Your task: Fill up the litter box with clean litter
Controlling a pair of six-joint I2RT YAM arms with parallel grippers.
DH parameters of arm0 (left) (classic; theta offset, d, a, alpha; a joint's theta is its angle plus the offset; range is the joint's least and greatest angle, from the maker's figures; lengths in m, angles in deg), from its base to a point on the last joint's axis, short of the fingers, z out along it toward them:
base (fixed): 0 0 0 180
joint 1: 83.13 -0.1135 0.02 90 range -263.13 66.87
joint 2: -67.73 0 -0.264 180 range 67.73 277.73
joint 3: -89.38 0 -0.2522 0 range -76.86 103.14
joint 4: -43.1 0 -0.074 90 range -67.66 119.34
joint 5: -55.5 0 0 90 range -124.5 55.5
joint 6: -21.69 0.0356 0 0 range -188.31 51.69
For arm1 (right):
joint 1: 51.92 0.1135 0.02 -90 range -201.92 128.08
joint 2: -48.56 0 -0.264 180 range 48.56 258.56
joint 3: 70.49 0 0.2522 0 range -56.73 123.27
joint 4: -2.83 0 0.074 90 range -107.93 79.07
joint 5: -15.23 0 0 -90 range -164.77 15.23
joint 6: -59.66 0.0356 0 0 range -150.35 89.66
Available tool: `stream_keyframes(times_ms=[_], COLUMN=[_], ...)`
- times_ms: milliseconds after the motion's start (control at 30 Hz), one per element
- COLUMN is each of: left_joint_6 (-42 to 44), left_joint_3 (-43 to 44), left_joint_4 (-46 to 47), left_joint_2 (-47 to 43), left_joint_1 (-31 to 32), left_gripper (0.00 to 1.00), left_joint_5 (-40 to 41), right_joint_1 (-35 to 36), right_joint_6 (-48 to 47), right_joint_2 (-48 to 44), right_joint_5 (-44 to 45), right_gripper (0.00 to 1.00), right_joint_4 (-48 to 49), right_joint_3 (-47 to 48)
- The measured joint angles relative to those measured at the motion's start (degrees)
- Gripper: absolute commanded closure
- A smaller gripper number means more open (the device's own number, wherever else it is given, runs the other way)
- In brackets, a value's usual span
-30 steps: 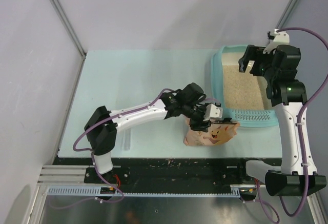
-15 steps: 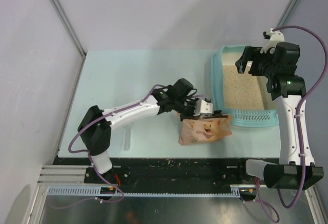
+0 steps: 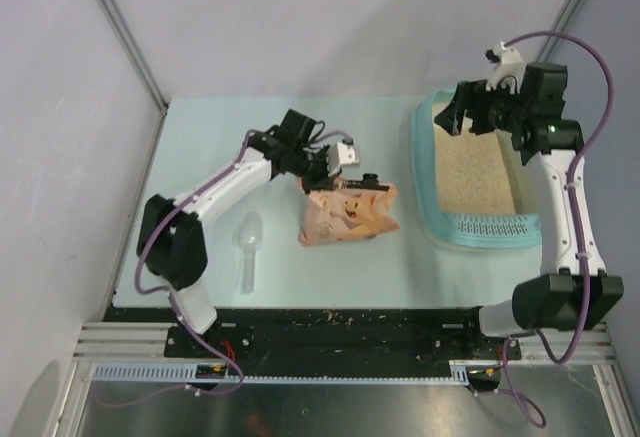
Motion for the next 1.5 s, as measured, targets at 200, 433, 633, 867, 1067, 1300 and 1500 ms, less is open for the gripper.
stream_keyframes(times_ms=[200,433,633,867,1067,1300,1500], left_joint_6=[0.1,0.2,-1.2,-5.2,-10.1,-16.6,-18.7], left_joint_3=[15.5,22.7,22.7,22.8,20.2,10.4,3.2], left_joint_4=[-2.1,-1.2,-0.5,3.8,5.6,6.2,6.7], left_joint_2=[12.3,17.2,17.2,17.1,14.4,2.8,-6.2], left_joint_1=[-5.0,-7.9,-9.6,-9.9,-11.0,-14.3,-15.6], left_gripper=[1.00,1.00,0.84,0.48,0.39,0.37,0.37], left_joint_5=[-0.2,0.6,0.2,-2.4,-4.5,-5.4,-5.5], right_joint_1=[3.7,12.2,16.9,17.4,18.2,20.0,20.6], right_joint_6=[-9.7,-25.0,-35.3,-47.7,-57.6,-60.9,-57.6], right_joint_2=[10.8,21.2,27.4,38.1,41.3,45.1,47.6], right_joint_5=[-11.7,-12.0,-9.8,-9.6,-9.9,-12.1,-14.4], right_gripper=[0.07,0.00,0.05,0.09,0.12,0.19,0.24], right_joint_4=[-2.7,-11.8,-16.9,-23.1,-26.7,-28.3,-26.0], right_joint_3=[10.2,17.8,20.3,35.8,40.5,41.8,41.8])
